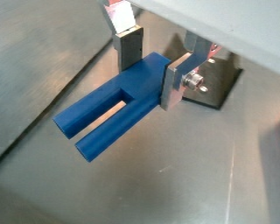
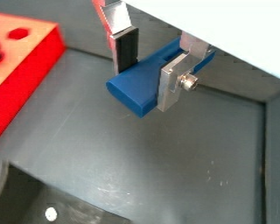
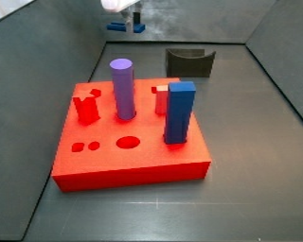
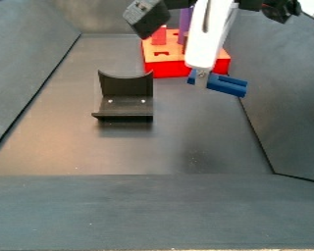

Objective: Pick up the square-circle object. Move up. Rotate the square-circle object. Place the square-circle object on the fixture. Regrasp the square-circle object. Move to above the board. Insert the square-circle object.
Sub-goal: Rotate the square-circle object.

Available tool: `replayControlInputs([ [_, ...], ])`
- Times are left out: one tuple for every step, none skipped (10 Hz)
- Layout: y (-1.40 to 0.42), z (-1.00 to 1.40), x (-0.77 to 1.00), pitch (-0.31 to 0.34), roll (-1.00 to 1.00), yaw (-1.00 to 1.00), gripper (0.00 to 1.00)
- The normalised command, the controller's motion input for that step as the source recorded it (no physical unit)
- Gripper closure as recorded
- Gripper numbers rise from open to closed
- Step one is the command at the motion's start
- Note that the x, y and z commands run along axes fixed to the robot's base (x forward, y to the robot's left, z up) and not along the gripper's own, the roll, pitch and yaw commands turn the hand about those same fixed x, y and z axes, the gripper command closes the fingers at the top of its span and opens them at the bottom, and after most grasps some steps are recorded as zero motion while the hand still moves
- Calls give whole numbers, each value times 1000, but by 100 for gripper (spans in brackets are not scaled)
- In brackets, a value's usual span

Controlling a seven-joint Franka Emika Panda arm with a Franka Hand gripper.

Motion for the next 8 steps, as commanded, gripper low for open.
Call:
replayControlInputs([
  [13, -16, 10, -3, 1, -1000, 100],
  [14, -16, 10, -3, 1, -1000, 100],
  [14, -16, 9, -3, 1, -1000, 100],
  [14, -16, 9, -3, 1, -1000, 100],
  [14, -16, 9, -3, 1, -1000, 100],
  [14, -16, 9, -4, 1, -1000, 100],
  [15, -16, 9, -4, 1, -1000, 100],
  [15, -16, 9, -4, 2, -1000, 100],
])
